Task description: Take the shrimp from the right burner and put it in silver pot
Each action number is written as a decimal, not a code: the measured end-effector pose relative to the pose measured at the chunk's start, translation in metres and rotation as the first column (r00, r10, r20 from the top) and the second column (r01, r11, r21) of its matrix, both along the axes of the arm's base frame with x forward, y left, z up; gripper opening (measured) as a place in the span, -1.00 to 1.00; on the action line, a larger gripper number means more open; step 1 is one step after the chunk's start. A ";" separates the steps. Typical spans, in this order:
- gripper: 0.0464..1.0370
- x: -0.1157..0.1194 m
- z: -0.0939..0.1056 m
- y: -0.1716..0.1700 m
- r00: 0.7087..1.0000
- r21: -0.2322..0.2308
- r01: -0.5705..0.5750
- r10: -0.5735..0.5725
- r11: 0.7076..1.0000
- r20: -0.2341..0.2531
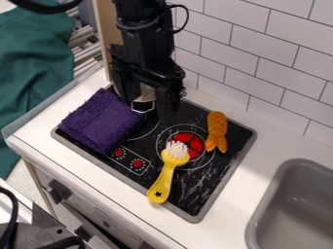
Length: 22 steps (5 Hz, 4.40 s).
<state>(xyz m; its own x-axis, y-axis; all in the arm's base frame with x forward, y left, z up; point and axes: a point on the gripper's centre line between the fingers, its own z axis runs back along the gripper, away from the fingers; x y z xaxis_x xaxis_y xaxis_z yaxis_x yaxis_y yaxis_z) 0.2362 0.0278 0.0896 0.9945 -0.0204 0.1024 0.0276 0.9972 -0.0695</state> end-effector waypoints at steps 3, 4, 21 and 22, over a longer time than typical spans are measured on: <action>0.94 0.027 -0.033 -0.041 1.000 -0.017 -0.024 0.023 1.000 -0.019; 0.94 0.053 -0.048 -0.058 0.997 -0.027 -0.060 0.061 0.998 0.036; -0.28 0.110 -0.083 0.083 0.986 0.039 -0.169 0.169 0.985 -0.003; -0.28 0.121 -0.089 0.085 0.986 0.035 -0.168 0.168 0.985 -0.005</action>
